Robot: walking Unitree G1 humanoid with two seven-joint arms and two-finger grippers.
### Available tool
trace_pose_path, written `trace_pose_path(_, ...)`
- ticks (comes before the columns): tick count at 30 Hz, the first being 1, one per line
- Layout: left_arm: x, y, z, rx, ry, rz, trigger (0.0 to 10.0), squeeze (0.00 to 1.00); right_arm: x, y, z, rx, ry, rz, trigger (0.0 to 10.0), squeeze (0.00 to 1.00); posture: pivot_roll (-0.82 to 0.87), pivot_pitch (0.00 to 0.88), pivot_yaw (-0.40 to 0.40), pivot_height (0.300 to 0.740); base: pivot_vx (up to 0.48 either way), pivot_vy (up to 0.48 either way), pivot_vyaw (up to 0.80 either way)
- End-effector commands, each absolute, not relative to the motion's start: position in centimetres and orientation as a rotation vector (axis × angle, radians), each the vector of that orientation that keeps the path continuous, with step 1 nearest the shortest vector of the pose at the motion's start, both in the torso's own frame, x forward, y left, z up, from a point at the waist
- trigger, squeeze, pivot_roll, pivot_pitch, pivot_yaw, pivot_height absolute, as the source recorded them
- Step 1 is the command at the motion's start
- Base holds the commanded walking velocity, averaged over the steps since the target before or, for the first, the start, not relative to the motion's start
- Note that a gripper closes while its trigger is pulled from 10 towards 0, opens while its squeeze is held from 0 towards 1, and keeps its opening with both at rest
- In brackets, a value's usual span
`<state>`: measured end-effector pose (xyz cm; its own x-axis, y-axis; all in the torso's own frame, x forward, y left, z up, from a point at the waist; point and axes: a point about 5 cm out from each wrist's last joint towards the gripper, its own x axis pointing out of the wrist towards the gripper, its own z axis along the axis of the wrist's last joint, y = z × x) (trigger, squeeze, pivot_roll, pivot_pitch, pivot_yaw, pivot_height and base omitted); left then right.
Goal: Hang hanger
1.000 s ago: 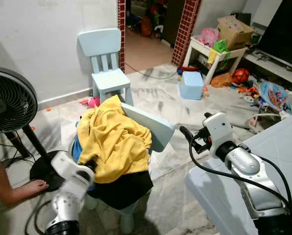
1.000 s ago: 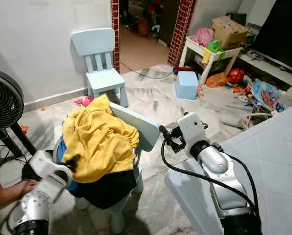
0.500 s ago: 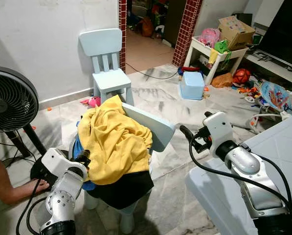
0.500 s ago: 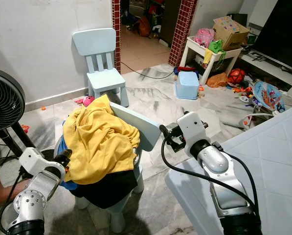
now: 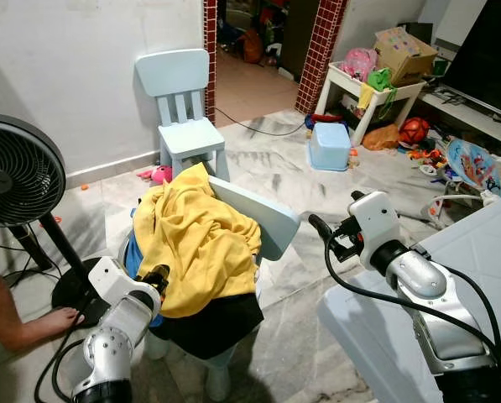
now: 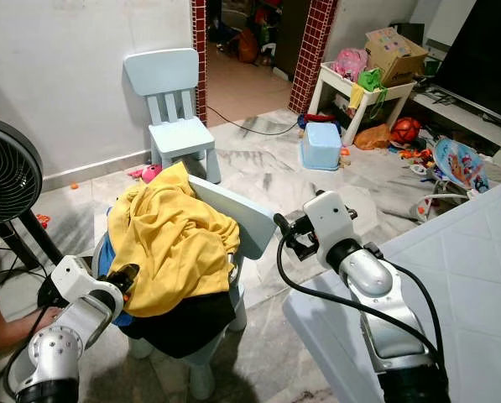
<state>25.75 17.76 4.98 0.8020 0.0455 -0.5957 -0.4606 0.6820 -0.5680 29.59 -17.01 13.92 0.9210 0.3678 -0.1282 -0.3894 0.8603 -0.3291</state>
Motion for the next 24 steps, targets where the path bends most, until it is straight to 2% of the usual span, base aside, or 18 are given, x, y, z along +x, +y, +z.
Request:
trace_pose_path(1,24.6,14.4,4.4,-0.837,0.631,0.245,10.0,0.0,29.7,-17.6,14.5,-0.369,0.05,0.385,10.0,0.0,-0.17,0.0,-0.073,0.74,0.0,0.0,0.0)
trace_pose_path(3,23.5,14.9,4.1,-0.856,0.638,0.263,10.0,0.0,29.7,-17.6,14.4,-0.371,0.053,0.386,10.0,0.0,-0.16,0.0,-0.076,0.74,0.0,0.0,0.0)
trace_pose_path(10,23.1,14.7,4.3,-0.851,0.643,0.262,10.0,0.0,29.8,-17.2,14.3,-0.368,0.052,0.399,10.0,0.0,-0.15,0.0,-0.081,0.74,0.0,0.0,0.0)
trace_pose_path(24,25.4,17.1,3.6,-0.844,0.617,0.296,10.0,0.0,29.7,-17.5,14.3,-0.376,0.054,0.386,10.0,0.0,-0.17,0.0,-0.081,0.74,0.0,0.0,0.0)
